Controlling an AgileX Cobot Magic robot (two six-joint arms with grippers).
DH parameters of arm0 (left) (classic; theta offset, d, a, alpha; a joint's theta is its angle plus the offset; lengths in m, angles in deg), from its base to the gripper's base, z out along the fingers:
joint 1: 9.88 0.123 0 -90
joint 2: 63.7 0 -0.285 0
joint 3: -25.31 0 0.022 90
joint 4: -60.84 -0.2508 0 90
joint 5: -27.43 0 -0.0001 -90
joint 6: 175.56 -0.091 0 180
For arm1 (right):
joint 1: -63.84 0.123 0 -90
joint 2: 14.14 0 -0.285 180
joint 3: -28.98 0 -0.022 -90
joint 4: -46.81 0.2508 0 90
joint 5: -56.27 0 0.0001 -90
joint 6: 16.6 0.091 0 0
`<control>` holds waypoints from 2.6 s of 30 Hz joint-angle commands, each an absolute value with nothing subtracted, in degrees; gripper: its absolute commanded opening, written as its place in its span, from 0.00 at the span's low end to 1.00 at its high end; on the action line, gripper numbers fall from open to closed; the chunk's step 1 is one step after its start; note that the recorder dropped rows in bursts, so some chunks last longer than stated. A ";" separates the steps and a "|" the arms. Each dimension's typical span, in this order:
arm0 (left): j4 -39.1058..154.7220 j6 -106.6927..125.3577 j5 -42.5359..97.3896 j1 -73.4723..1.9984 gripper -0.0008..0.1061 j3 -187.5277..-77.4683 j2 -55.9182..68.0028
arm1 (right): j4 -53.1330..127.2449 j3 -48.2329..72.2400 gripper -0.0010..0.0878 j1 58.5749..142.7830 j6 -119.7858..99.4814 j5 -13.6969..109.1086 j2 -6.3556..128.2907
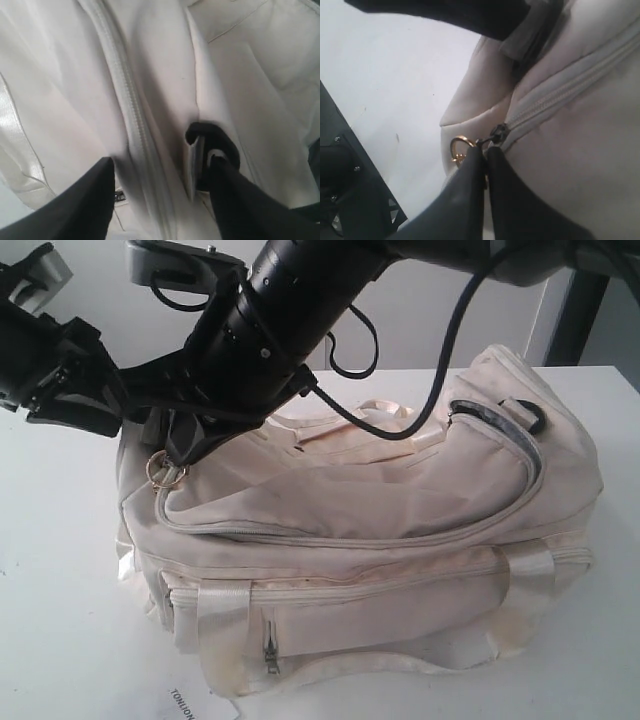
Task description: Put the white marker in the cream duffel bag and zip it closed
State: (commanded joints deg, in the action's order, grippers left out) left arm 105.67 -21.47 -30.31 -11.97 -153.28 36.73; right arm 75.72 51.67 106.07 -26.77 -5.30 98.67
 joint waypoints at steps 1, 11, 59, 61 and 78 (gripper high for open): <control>105.67 -21.47 -29.59 -11.97 0.52 -152.88 36.73 | 75.95 51.67 0.01 106.07 -26.77 -5.30 98.67; 110.20 -23.55 -19.61 -11.97 0.01 -149.31 36.73 | 78.33 51.67 0.01 106.07 -27.84 -7.47 98.81; 108.03 -24.90 -14.14 -11.20 0.53 -153.53 34.69 | 78.06 50.34 0.01 106.15 -29.80 -1.01 101.66; 108.03 -24.90 -14.14 -11.20 0.53 -153.53 34.69 | 76.07 50.34 0.01 105.56 -26.90 1.05 100.98; 106.95 -24.90 -15.77 -11.20 0.53 -153.41 34.80 | 67.67 50.34 0.50 105.12 -41.48 2.35 101.99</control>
